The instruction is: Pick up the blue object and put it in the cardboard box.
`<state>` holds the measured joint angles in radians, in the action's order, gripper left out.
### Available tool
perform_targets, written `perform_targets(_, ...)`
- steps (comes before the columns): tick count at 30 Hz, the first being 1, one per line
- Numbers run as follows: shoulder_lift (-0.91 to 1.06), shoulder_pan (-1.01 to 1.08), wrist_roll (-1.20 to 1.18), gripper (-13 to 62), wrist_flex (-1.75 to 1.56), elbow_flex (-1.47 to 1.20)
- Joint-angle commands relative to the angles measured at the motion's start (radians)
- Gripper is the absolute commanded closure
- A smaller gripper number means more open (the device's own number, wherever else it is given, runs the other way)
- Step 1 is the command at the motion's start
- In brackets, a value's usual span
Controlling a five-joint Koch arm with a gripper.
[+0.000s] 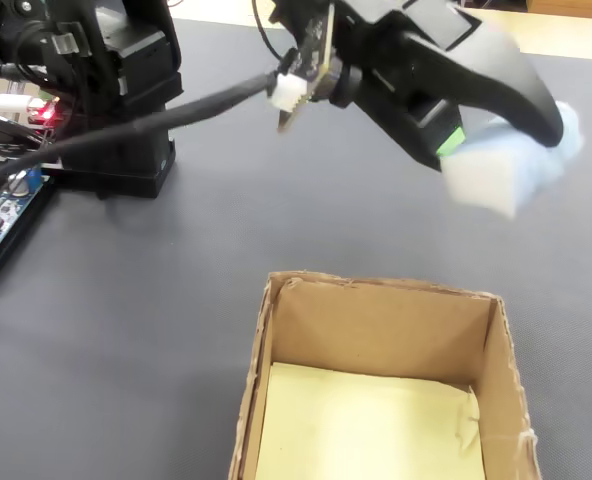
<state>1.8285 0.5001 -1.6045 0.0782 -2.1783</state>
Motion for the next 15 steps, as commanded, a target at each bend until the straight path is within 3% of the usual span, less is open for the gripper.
perform_targets(1, 0.034, 0.005, -0.048, 44.9, -0.106, 0.114)
perform_targets(10, -0.153, 0.302, -0.014, 44.8, -0.028, 0.321)
perform_targets(15, -0.147, 0.333, -0.005, 44.6, 0.054, 0.281)
